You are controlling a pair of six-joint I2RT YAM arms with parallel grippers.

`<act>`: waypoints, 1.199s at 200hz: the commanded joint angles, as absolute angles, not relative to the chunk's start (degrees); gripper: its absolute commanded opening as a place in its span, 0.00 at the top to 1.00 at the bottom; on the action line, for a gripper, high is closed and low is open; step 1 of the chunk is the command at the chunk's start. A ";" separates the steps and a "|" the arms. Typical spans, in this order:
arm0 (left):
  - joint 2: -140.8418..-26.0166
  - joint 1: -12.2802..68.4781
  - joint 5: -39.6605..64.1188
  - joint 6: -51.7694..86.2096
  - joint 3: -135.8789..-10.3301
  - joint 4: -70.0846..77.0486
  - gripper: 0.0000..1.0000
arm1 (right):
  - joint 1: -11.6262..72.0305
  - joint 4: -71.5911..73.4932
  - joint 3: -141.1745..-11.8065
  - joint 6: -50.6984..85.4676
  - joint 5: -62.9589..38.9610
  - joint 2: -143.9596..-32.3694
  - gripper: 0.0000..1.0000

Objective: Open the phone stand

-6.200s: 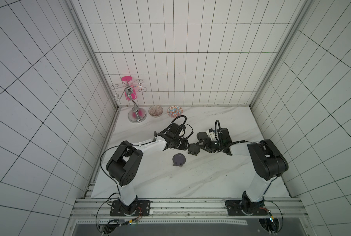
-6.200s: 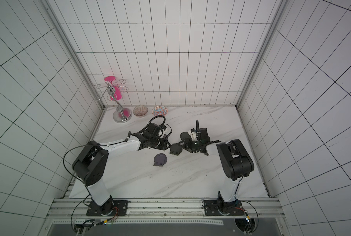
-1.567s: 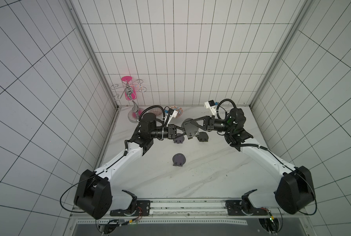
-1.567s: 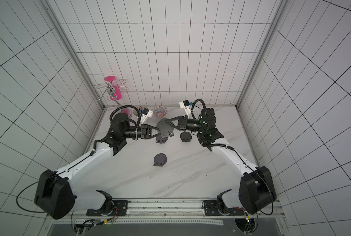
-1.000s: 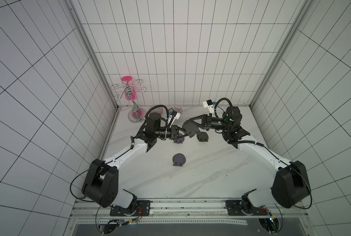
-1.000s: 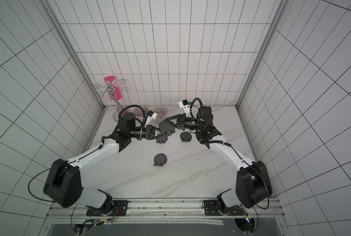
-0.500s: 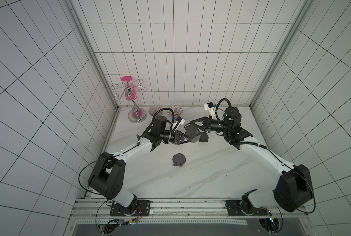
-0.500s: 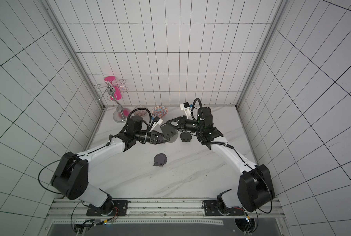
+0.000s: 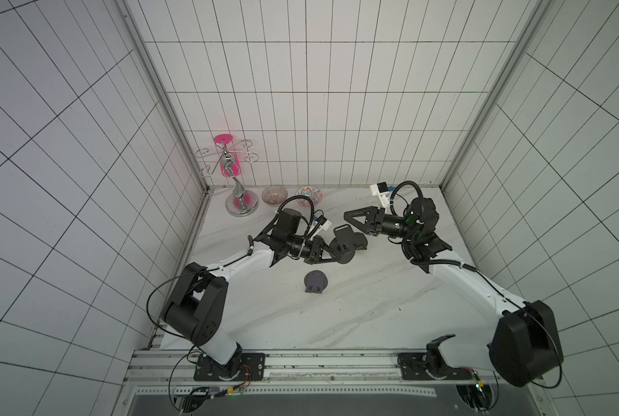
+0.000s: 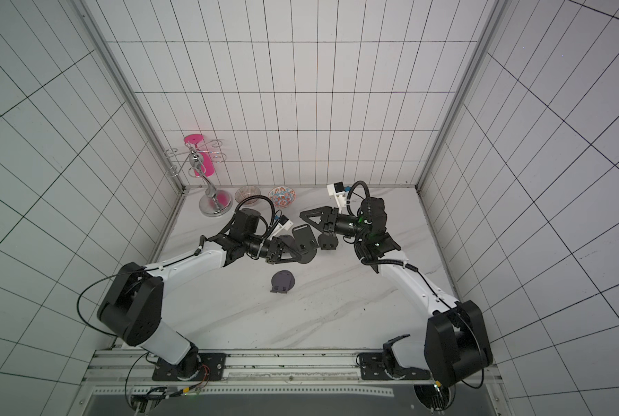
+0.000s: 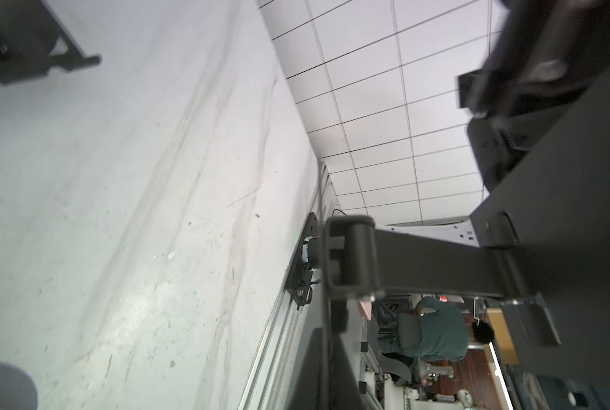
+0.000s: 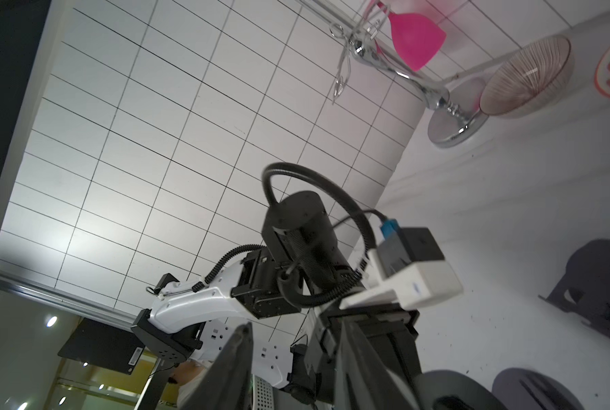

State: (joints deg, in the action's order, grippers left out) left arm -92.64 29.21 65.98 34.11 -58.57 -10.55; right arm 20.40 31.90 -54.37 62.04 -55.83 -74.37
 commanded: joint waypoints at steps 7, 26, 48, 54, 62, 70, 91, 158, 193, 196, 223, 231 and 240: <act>-93.68 29.30 66.10 34.93 -58.77 -16.24 1.00 | 19.12 38.68 -54.46 61.72 -59.78 -70.60 0.49; -92.82 29.26 67.22 34.81 -59.44 -15.83 1.00 | 18.07 35.36 -52.49 59.36 -60.47 -69.25 0.39; -90.85 29.26 68.39 34.04 -59.44 -15.61 1.00 | 12.16 26.71 -49.47 53.08 -60.54 -65.15 0.21; -90.15 29.33 69.06 33.85 -59.20 -15.11 1.00 | 10.82 24.47 -49.09 51.53 -60.46 -64.64 0.19; -89.04 29.44 69.83 33.85 -58.68 -13.85 1.00 | 9.83 22.97 -48.74 50.03 -60.96 -64.80 0.16; -87.99 29.59 70.84 33.99 -58.18 -12.39 1.00 | 9.52 23.45 -48.54 50.24 -62.63 -65.89 0.13; -86.06 29.73 72.97 34.72 -56.45 -7.63 1.00 | 9.01 34.93 -45.41 56.53 -65.56 -69.07 0.12; -88.85 32.61 75.21 34.63 -56.23 -5.12 1.00 | 10.16 69.55 -45.03 77.60 -72.26 -79.27 0.13; -91.05 33.63 76.00 34.89 -57.67 -5.35 1.00 | 14.44 49.91 -46.23 62.04 -73.50 -74.57 0.13; -91.13 33.77 76.10 34.82 -57.88 -5.44 1.00 | 14.62 46.03 -46.54 58.97 -73.41 -73.88 0.13; -91.40 34.19 76.29 34.23 -59.53 -7.28 1.00 | 16.40 21.78 -49.02 41.80 -71.72 -70.01 0.13; -91.35 34.18 76.29 34.03 -59.82 -7.76 1.00 | 16.55 20.01 -48.96 40.88 -71.12 -69.79 0.13; -91.27 34.12 76.44 33.85 -59.94 -8.23 1.00 | 16.52 19.68 -48.49 40.69 -70.93 -69.83 0.14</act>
